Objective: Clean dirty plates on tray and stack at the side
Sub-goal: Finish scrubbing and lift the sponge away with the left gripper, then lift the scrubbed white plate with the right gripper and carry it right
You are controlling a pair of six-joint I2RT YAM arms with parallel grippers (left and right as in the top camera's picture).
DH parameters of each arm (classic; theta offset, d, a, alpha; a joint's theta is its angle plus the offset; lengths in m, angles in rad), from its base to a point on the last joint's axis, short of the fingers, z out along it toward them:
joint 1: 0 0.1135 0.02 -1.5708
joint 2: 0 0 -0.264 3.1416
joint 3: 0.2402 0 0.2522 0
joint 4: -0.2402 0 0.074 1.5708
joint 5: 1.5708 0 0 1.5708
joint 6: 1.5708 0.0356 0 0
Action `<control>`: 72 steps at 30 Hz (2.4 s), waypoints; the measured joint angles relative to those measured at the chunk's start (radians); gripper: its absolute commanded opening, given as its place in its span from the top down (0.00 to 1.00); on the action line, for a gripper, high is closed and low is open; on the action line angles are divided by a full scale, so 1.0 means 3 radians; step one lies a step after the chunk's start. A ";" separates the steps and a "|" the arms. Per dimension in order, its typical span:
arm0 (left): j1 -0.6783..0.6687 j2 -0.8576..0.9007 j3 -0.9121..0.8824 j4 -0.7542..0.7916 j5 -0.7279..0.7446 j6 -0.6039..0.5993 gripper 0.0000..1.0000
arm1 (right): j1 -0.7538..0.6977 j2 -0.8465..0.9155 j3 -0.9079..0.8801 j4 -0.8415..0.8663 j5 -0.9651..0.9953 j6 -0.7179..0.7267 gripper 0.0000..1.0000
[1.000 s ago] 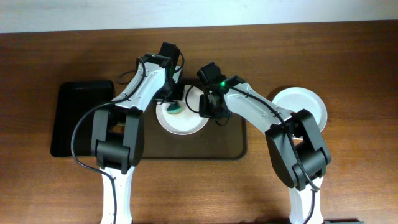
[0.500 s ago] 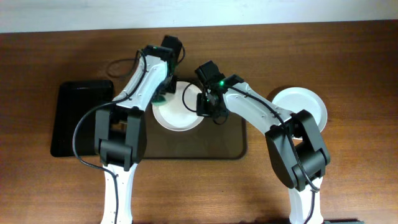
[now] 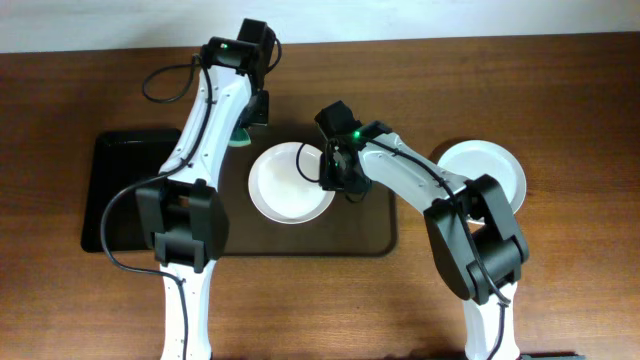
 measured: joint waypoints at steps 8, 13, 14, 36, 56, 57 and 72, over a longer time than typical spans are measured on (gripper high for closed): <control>0.0263 0.0000 0.0000 -0.0010 0.0278 -0.0011 0.99 | -0.0017 0.0067 0.0039 0.0081 -0.0233 0.0008 0.96; 0.0331 0.0000 0.0000 -0.0009 0.0436 -0.0015 0.99 | -0.0017 0.0067 0.0142 -0.0234 -0.0123 0.0004 0.96; 0.0333 0.0000 0.0000 -0.0009 0.0486 -0.0015 0.99 | -0.0017 0.0052 0.0165 -0.0322 -0.0033 0.0001 0.96; 0.0331 0.0000 -0.0095 0.0169 0.0760 -0.0025 0.99 | 0.1247 -0.0857 0.0412 -0.1254 0.4209 0.0010 0.96; 0.0399 0.0000 -0.0095 0.0169 0.0772 -0.0025 0.99 | 0.1368 -0.0857 0.0412 -0.1377 0.4818 0.0046 0.96; 0.0399 0.0000 -0.0095 0.0169 0.0772 -0.0025 0.99 | 0.1368 -0.0857 0.0412 -0.1383 0.4782 0.0048 0.96; 0.0440 0.0000 -0.0095 0.0169 0.0772 -0.0025 0.99 | 0.1066 -0.0857 0.0412 -0.1689 0.3534 0.0518 0.96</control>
